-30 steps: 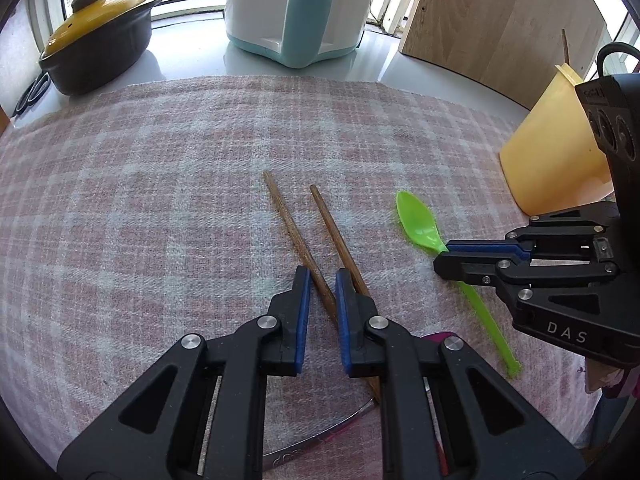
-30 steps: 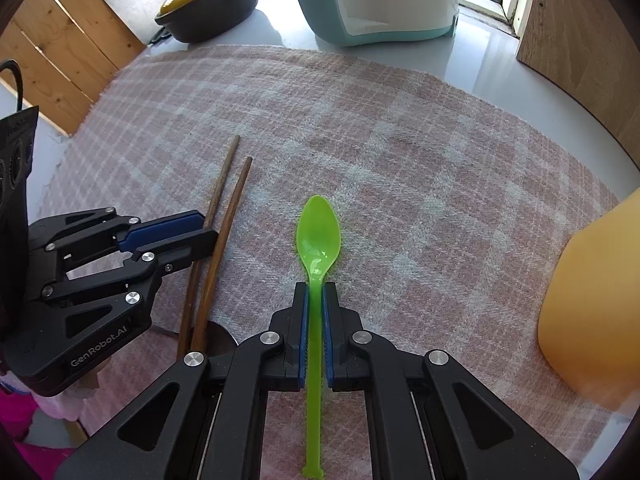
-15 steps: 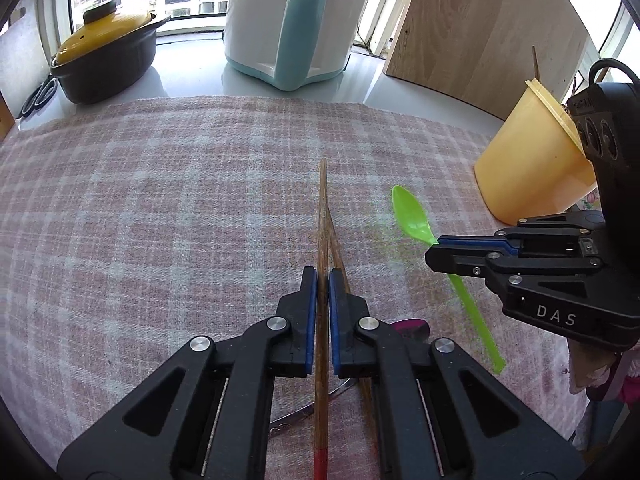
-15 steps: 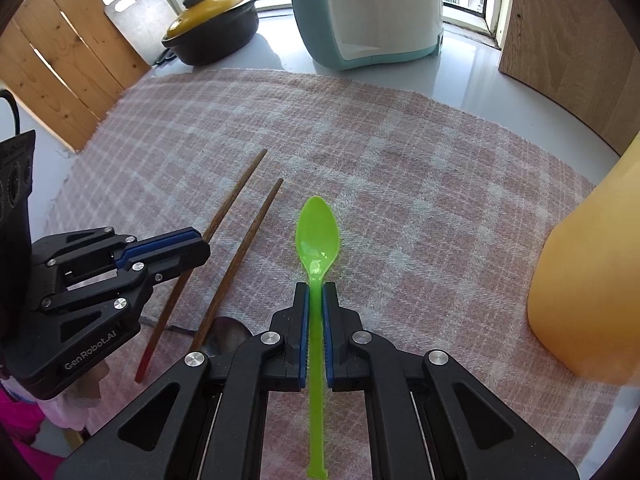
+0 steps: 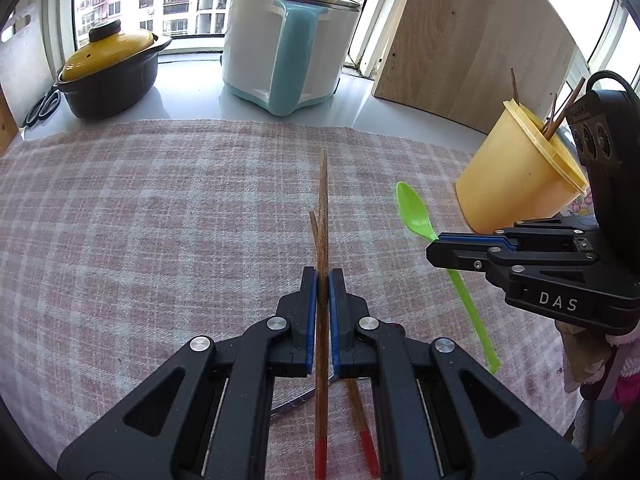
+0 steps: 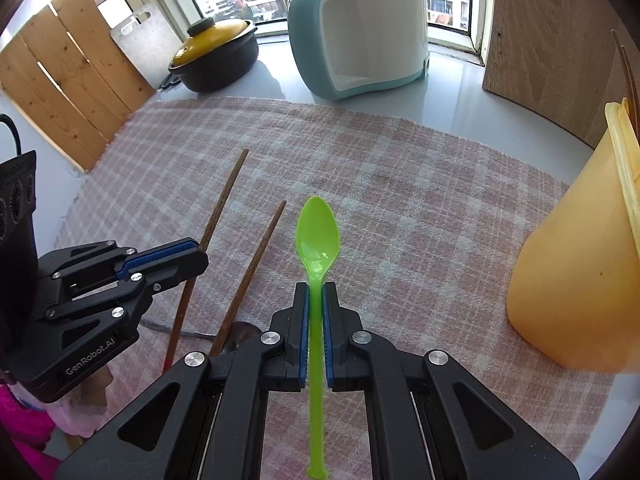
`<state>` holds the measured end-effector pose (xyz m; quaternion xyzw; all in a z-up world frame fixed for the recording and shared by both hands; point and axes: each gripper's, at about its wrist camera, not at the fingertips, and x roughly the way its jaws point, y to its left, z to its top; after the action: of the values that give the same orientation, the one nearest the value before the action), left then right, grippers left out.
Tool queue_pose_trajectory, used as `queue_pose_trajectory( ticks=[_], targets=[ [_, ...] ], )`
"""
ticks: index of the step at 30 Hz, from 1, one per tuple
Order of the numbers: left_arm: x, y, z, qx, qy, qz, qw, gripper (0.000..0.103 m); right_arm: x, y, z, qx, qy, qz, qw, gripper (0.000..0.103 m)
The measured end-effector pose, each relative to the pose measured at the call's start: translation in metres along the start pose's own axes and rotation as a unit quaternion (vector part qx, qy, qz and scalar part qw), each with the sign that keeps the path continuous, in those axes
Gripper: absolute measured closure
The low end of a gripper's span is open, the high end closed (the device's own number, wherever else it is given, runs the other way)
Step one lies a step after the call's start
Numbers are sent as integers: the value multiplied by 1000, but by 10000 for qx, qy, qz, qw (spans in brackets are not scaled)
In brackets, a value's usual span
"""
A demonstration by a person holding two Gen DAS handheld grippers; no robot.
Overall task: Organize utensils
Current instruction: 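Carry the green spoon and chopstick with both tools toward the yellow container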
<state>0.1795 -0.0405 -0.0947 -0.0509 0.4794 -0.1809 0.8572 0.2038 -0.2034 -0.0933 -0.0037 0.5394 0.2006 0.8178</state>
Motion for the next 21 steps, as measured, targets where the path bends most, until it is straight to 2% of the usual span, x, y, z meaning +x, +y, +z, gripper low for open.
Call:
queue_pose_trajectory(
  ticks=[9, 21],
  targets=[
    [-34, 2, 11, -141, -317, -164, 9993, 99, -30, -2, 1, 179, -394, 162, 9989, 98],
    [-79, -40, 37, 246, -894, -432, 9948, 99, -101, -10, -7, 353, -1132, 130, 9929, 98]
  ],
)
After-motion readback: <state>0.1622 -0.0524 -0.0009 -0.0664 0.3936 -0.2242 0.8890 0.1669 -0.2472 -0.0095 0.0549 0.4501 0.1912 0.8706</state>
